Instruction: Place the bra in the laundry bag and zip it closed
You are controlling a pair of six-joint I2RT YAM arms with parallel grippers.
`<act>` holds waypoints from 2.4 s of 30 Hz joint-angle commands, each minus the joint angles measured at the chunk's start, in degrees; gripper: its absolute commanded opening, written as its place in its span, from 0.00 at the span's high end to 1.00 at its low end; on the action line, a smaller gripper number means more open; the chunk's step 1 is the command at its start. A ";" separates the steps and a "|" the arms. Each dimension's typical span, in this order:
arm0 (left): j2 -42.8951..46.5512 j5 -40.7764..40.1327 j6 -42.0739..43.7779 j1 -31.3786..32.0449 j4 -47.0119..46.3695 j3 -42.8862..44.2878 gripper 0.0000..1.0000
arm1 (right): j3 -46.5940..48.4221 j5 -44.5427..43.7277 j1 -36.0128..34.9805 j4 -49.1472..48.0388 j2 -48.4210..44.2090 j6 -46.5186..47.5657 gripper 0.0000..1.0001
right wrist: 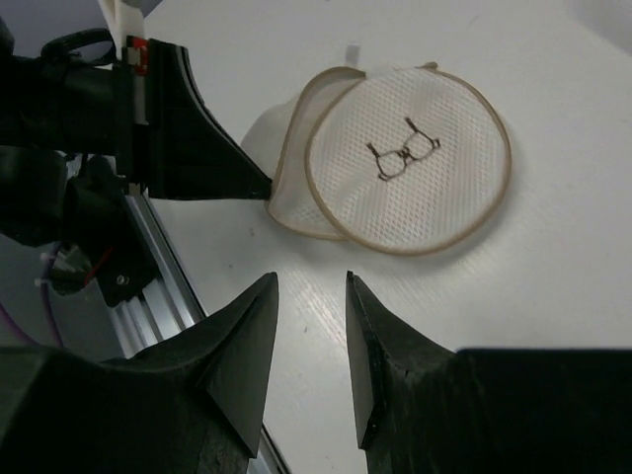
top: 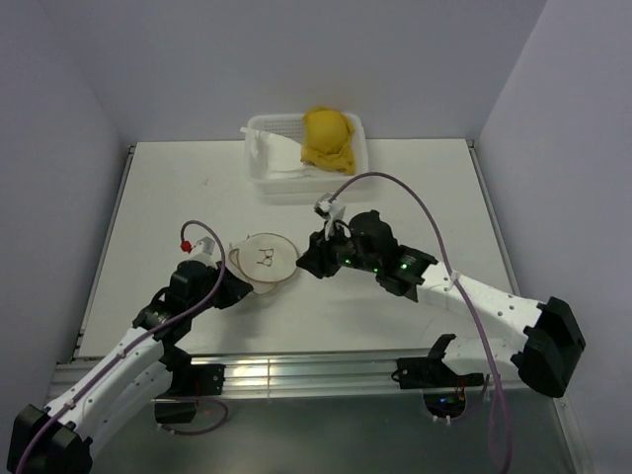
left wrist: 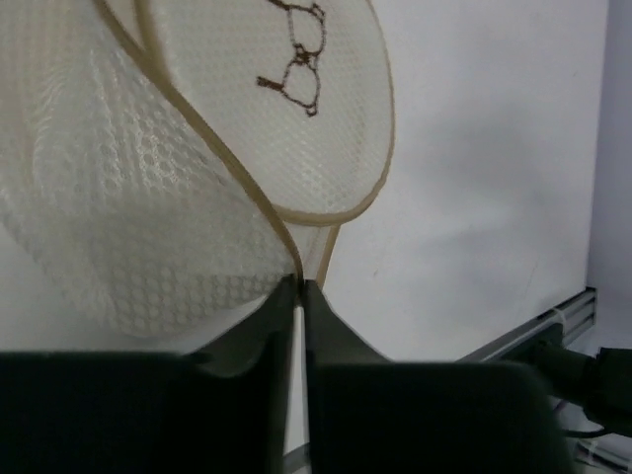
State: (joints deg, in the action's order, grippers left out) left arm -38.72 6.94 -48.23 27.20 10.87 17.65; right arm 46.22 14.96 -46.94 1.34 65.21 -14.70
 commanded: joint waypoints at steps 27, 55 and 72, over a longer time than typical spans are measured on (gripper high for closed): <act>5.85 -11.07 -7.41 1.36 -2.96 -4.91 0.45 | 20.49 -13.99 -12.12 -0.91 38.49 11.71 0.43; 2.51 -18.80 -4.69 1.36 -3.67 -3.86 1.00 | 19.18 -20.33 -14.06 2.08 32.45 5.74 1.00; 1.01 -23.55 -0.11 1.28 2.04 6.08 1.00 | 17.59 -6.97 -13.01 5.43 8.27 -18.78 1.00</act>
State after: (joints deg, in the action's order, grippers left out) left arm -37.41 -14.15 -50.37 28.34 11.57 20.38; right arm 63.24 3.49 -60.47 7.40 75.13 -26.50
